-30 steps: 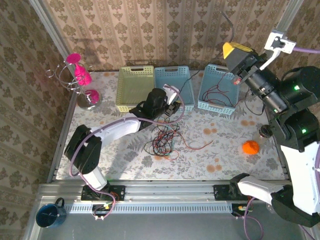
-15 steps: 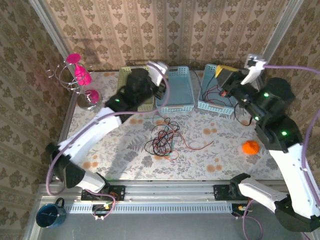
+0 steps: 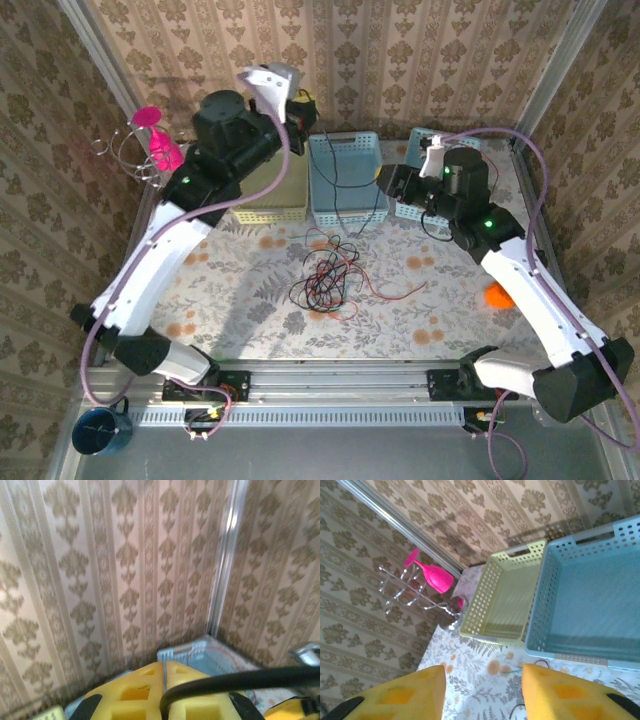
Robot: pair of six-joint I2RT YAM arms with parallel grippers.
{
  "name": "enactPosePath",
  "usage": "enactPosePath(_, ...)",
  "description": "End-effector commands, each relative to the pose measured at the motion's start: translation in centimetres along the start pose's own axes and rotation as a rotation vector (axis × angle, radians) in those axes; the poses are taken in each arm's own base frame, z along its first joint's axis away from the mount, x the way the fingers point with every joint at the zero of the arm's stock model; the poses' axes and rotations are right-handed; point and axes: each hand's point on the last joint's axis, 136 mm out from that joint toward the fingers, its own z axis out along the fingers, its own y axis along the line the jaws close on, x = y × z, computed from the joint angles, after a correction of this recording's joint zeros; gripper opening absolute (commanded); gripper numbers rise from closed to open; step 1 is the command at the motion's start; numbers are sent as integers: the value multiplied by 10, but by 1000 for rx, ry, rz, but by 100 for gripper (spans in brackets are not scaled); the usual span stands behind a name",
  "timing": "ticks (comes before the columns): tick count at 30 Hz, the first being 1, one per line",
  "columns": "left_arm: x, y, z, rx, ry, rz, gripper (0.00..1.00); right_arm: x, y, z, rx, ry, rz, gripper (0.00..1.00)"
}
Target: Untangle the cables
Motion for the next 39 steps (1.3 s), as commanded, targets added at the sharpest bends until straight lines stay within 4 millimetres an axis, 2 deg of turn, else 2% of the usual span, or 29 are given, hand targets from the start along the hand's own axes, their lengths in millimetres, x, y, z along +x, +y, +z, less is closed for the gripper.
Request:
enactPosePath(1,47,23,34,-50,116,-90,0,7,-17,11,14,27,22,50)
enactPosePath(3,56,42,49,-94,119,-140,0,12,-29,20,30,55,50,57)
enactPosePath(5,57,60,66,-127,102,-189,0,16,-42,22,70,71,65,58)
enactPosePath(7,54,71,84,-140,110,-214,0,21,-48,19,77,68,72,59)
enactPosePath(12,22,74,117,-116,64,-204,0,43,-64,3,106,82,98,62)
enactPosePath(16,7,94,135,-162,-1,-198,0,82,-93,-7,179,127,147,69)
enactPosePath(18,10,106,143,-173,-22,-221,0,103,-106,-13,215,157,161,70)
enactPosePath(20,22,114,153,-170,-15,-253,0,121,-117,-22,247,182,155,70)
enactPosePath(22,36,115,165,-148,-1,-260,0,132,-122,-33,266,189,143,71)
enactPosePath(26,54,111,179,-120,19,-286,0,138,-124,-45,271,188,135,71)
enactPosePath(29,95,108,194,-136,112,-267,0,137,-116,-50,240,177,132,71)
enactPosePath(33,170,106,210,-158,266,-259,0,135,-104,-59,198,171,128,71)
enactPosePath(39,265,117,209,-234,506,-260,0,136,-102,-77,223,160,104,71)
